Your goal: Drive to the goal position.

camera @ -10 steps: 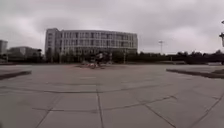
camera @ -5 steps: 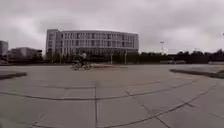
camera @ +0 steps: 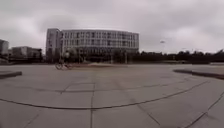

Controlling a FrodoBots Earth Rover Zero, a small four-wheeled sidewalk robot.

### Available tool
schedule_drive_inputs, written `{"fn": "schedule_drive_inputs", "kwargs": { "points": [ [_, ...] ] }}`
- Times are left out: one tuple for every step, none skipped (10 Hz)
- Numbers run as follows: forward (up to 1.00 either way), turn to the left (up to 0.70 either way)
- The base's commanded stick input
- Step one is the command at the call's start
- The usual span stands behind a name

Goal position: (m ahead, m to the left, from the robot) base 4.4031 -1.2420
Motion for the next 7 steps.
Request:
{"fn": "schedule_drive_inputs", "kwargs": {
  "points": [
    [0.7, 0.03],
    [0.7, 0.03],
    [0.7, 0.03],
    [0.7, 0.03],
    [0.7, 0.03],
    [0.7, 0.03],
    [0.7, 0.03]
  ]
}}
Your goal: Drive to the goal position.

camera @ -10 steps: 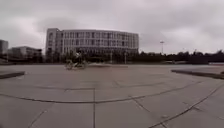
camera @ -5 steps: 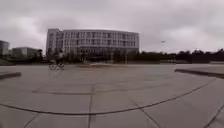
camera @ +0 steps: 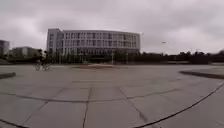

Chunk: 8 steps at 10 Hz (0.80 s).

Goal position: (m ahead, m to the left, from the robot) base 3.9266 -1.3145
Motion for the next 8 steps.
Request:
{"fn": "schedule_drive_inputs", "kwargs": {
  "points": [
    [0.7, 0.03],
    [0.7, 0.03],
    [0.7, 0.03],
    [0.7, 0.03],
    [0.7, 0.03],
    [0.7, 0.03],
    [0.7, 0.03],
    [0.7, 0.03]
  ]
}}
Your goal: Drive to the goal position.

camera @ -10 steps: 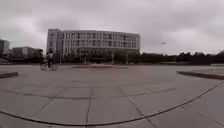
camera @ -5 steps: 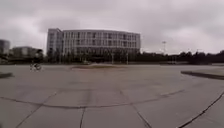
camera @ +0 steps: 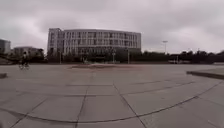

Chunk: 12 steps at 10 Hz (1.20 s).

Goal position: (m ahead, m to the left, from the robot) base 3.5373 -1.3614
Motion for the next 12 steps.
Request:
{"fn": "schedule_drive_inputs", "kwargs": {
  "points": [
    [0.7, 0.03],
    [0.7, 0.03],
    [0.7, 0.03],
    [0.7, 0.03],
    [0.7, 0.03],
    [0.7, 0.03],
    [0.7, 0.03],
    [0.7, 0.03],
    [0.7, 0.03],
    [0.7, 0.02],
    [0.7, 0.01],
    [0.7, 0.0]
  ]
}}
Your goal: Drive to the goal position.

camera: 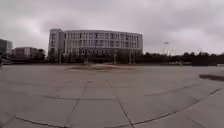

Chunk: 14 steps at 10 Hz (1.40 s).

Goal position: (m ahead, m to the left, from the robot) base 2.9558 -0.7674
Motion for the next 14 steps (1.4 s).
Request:
{"fn": "schedule_drive_inputs", "kwargs": {
  "points": [
    [0.7, -0.02],
    [0.7, -0.06],
    [0.7, -0.08],
    [0.7, -0.07],
    [0.7, -0.02],
    [0.7, 0.03],
    [0.7, 0.03],
    [0.7, 0.03],
    [0.7, 0.07],
    [0.7, 0.15],
    [0.7, 0.23],
    [0.7, 0.07],
    [0.7, 0.03],
    [0.7, 0.03]
  ]
}}
